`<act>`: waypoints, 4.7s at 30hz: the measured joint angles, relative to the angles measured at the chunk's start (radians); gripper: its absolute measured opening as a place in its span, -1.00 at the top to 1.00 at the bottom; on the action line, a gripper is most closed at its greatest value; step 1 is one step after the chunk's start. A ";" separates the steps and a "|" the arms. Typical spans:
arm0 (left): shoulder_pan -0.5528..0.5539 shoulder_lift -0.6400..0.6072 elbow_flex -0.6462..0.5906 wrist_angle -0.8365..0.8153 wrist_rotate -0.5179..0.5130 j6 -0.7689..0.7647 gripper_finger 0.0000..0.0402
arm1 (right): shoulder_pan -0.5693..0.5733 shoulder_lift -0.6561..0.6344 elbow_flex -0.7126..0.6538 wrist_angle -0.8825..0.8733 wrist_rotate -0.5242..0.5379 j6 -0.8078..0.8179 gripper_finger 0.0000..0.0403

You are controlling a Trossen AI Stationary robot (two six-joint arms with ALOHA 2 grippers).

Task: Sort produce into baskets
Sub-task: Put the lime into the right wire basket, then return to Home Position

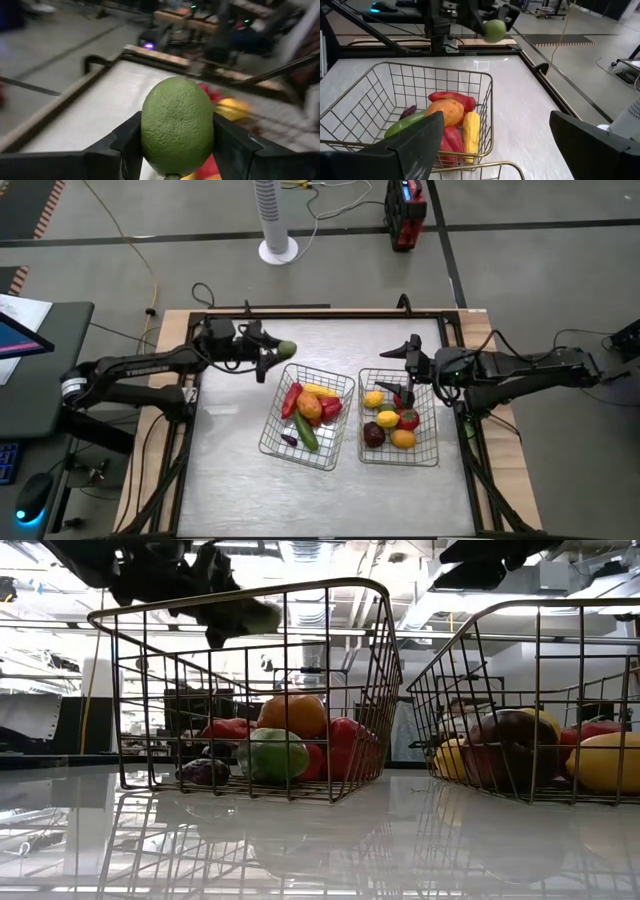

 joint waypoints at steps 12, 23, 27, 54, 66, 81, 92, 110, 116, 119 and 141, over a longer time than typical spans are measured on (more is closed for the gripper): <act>-0.215 0.139 0.000 0.278 -0.067 -0.245 0.11 | 0.001 0.000 0.000 0.006 0.000 -0.026 -0.93; -0.349 0.526 0.113 0.564 -0.314 -0.274 0.11 | 0.001 0.000 0.000 0.059 0.001 -0.038 -0.93; -0.349 0.652 0.275 0.493 -0.175 -0.306 0.11 | 0.001 0.000 0.000 0.061 0.002 -0.044 -0.93; -0.445 0.888 0.780 -0.123 -0.140 0.079 -0.54 | 0.002 -0.043 0.000 0.037 0.080 -0.049 -0.93; -0.423 0.650 0.647 -0.324 -0.407 0.365 -0.36 | 0.001 -0.007 0.000 0.011 0.079 -0.027 -0.93; -0.169 0.256 0.200 0.084 -0.377 0.539 -0.26 | -0.156 0.043 0.002 0.160 0.079 -0.247 -0.93; -0.125 0.157 0.197 0.013 -0.435 0.645 -0.26 | -0.294 0.102 0.001 0.187 0.029 -0.260 -0.93; -0.100 0.094 0.115 -0.046 -0.408 0.466 -0.26 | -0.330 -0.084 -0.112 0.048 0.026 -0.118 -0.93; -0.109 -0.052 -0.027 0.028 -0.417 0.395 -0.26 | -0.295 -0.227 -0.281 0.160 0.026 -0.015 -0.93; -0.128 -0.126 -0.078 0.024 -0.415 0.353 -0.26 | -0.284 -0.269 -0.349 0.193 0.025 0.011 -0.93; -0.232 -0.580 -0.404 0.146 -0.412 0.235 -0.26 | -0.156 -0.311 -0.736 0.782 0.031 0.236 -0.93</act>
